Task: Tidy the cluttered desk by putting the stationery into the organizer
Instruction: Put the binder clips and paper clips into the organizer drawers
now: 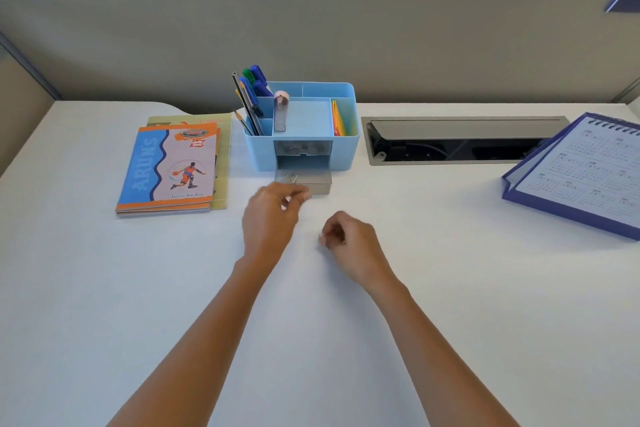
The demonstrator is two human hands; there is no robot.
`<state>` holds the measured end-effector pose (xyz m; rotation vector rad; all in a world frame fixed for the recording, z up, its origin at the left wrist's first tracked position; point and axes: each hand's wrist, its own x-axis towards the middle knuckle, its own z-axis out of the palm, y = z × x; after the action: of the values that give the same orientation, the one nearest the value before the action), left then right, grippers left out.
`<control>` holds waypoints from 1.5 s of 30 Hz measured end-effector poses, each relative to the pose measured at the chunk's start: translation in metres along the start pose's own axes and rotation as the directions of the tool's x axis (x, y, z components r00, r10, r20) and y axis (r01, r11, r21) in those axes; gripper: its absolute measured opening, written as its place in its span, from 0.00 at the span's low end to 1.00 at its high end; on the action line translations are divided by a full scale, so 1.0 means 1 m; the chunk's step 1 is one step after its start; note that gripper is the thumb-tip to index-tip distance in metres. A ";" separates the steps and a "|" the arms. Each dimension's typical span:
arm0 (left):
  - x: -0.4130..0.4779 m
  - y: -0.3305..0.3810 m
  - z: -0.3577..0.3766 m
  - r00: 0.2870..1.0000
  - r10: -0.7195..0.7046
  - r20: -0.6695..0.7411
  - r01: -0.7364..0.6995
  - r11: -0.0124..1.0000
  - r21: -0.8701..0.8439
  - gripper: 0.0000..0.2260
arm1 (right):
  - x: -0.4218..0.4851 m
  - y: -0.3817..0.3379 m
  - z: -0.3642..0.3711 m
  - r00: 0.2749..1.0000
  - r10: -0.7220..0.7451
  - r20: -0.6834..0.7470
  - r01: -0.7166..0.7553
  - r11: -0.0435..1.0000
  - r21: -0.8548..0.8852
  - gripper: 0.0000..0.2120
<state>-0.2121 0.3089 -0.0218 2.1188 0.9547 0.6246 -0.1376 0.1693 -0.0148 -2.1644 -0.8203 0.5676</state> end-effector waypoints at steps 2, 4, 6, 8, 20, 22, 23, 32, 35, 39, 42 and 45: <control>-0.013 0.002 0.000 0.990 -0.067 0.123 0.085 0.986 -0.143 0.04 | 0.008 -0.007 -0.004 0.993 0.071 -0.090 -0.047 0.970 0.240 0.08; -0.016 0.005 -0.001 0.968 -0.121 0.220 0.180 0.946 -0.270 0.04 | 0.016 -0.014 -0.006 0.992 0.046 -0.121 -0.006 0.949 0.316 0.12; -0.010 0.008 -0.004 0.964 -0.133 0.229 0.205 0.923 -0.325 0.05 | 0.022 -0.022 -0.006 0.991 0.002 -0.135 0.041 0.947 0.319 0.12; -0.001 0.012 -0.008 0.969 -0.110 0.222 0.176 0.937 -0.302 0.05 | 0.027 -0.026 -0.007 0.990 -0.023 -0.142 0.073 0.930 0.361 0.12; 0.041 0.008 0.000 0.981 0.013 -0.196 0.021 0.985 0.169 0.11 | 0.047 -0.020 -0.004 0.956 0.018 -0.292 0.052 0.971 0.232 0.09; 0.044 0.005 0.002 0.985 0.029 -0.170 0.011 0.974 0.227 0.12 | 0.049 -0.015 -0.003 0.940 -0.021 -0.339 0.075 0.987 0.145 0.10; 0.043 0.003 0.003 0.985 0.052 -0.164 -0.009 0.969 0.249 0.13 | 0.051 -0.013 -0.002 0.934 -0.044 -0.354 0.087 0.991 0.106 0.11; 0.035 -0.038 -0.004 0.977 0.072 -0.200 -0.051 0.993 0.109 0.39 | 0.079 0.009 -0.002 0.922 -0.092 -0.377 0.060 0.993 -0.097 0.52; 0.043 -0.048 -0.003 0.997 -0.059 -0.057 0.061 0.997 0.040 0.50 | 0.088 0.019 -0.002 0.963 -0.021 -0.268 0.016 1.000 -0.022 0.57; 0.055 -0.049 0.000 0.998 -0.068 0.011 0.068 0.994 -0.085 0.51 | 0.099 0.023 -0.003 0.973 -0.010 -0.229 0.031 0.996 0.088 0.55; 0.060 -0.048 0.004 0.997 -0.073 -0.013 0.072 0.994 -0.084 0.47 | 0.105 0.023 -0.004 0.967 -0.042 -0.251 0.069 0.992 0.102 0.49; 0.061 -0.046 0.009 0.988 -0.128 -0.089 0.119 0.987 -0.106 0.42 | 0.110 0.025 -0.005 0.946 -0.049 -0.321 0.089 0.990 0.112 0.40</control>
<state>-0.1883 0.3745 -0.0548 1.9400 1.0763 0.7018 -0.0484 0.2312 -0.0459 -2.0321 -0.6617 0.2183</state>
